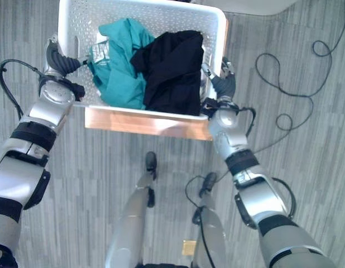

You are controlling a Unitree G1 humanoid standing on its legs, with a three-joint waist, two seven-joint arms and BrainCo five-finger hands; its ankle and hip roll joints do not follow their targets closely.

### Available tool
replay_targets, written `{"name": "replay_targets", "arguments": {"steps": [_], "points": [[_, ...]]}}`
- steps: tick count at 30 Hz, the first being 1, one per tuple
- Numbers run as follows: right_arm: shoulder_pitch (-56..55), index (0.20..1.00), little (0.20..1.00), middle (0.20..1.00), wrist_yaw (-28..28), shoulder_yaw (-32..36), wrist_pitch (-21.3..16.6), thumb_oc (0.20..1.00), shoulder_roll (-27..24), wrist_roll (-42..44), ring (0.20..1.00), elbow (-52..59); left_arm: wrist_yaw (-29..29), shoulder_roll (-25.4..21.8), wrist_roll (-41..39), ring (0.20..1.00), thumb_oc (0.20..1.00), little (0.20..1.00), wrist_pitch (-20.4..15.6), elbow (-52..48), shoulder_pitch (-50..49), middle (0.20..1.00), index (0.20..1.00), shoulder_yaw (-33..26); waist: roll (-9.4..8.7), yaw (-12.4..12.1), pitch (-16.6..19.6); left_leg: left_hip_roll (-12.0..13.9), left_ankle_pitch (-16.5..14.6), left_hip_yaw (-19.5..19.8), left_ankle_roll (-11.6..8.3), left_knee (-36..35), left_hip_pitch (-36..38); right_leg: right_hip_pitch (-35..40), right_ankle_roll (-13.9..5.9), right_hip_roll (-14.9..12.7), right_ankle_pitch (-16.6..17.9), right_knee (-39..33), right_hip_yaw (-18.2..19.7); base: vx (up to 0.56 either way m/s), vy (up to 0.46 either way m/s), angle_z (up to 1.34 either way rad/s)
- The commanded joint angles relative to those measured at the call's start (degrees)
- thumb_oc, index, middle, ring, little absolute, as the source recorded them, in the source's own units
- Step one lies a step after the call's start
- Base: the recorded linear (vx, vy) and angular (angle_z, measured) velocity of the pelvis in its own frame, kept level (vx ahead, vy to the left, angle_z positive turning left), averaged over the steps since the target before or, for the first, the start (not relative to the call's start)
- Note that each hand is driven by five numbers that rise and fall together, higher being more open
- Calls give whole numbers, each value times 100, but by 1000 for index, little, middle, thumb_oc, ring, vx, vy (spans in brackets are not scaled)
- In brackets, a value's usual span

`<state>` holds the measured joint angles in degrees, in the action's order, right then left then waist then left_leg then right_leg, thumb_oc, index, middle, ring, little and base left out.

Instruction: Grab the laundry basket,head to the washer,open it,put in the laundry and shut it.

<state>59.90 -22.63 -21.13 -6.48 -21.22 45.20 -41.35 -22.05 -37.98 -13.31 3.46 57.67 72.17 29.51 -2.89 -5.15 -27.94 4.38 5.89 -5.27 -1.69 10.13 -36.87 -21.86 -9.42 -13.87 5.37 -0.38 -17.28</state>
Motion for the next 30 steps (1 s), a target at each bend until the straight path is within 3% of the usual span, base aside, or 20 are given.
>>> {"name": "replay_targets", "arguments": {"steps": [1, 5, 7, 12, 22, 29, 30], "points": [[471, 200, 200, 200, 580, -405, 469, 200, -470, -156, 200, -558, 309, -168, -38, 200, 200, 200, -136, 394, 553, 200, 200, 370, 28, -40, 137, 208, -983, 152, -130, 905, -252, 45, -133, -426, 278, 276, 192, 0, 0, 0], [747, 200, 200, 200, 811, -680, 630, 200, -589, -177, 200, -878, 460, -198, 99, 200, 200, 200, -115, 650, 752, 200, 200, 645, -17, -28, 106, 215, -948, 147, -137, 887, -242, 65, -131, -409, 301, 263, 175, 0, 0, 0], [1082, 200, 200, 200, 1063, -1041, 838, 200, -684, -444, 200, -1264, 663, -346, 496, 200, 200, 200, -92, 655, 867, 200, 200, 1085, -57, -35, 86, 238, -902, 157, -140, 863, -250, 78, -127, -376, 328, 234, 138, 0, 0, 0], [1200, 200, 200, 200, 1110, -1171, 897, 200, -701, -909, 200, -1263, 752, -571, 1024, 200, 200, 200, -59, 367, 857, 200, 200, 1435, -76, -19, 76, 234, -891, 178, -134, 854, -275, 113, -112, -337, 316, 193, 126, 5, 4, 2], [695, 200, 200, 200, 1088, -940, 736, 200, -852, -988, 200, -702, 763, -880, 1609, 200, 200, 200, -81, -328, 502, 200, 200, 1443, -84, -16, 189, 193, -986, 223, -104, 837, -82, 314, -122, -334, 247, 184, 147, 3, 0, 1], [-767, 200, 200, 200, 1285, -233, 499, 200, -1396, -834, 200, 543, 913, -1212, 1941, 200, 200, 200, -354, -1641, -508, 200, 200, 1003, -66, 36, 538, 132, -1143, 173, -60, 676, 642, 765, -168, -404, 147, 304, 196, 51, 23, 2], [-1083, 200, 200, 200, 1333, -85, 480, 200, -1467, -821, 200, 725, 961, -1212, 1951, 200, 200, 200, -399, -1852, -703, 200, 200, 899, -77, 63, 581, 75, -1017, 116, 5, 635, 713, 800, -127, -472, 228, 333, 160, 93, 38, 5]]}}
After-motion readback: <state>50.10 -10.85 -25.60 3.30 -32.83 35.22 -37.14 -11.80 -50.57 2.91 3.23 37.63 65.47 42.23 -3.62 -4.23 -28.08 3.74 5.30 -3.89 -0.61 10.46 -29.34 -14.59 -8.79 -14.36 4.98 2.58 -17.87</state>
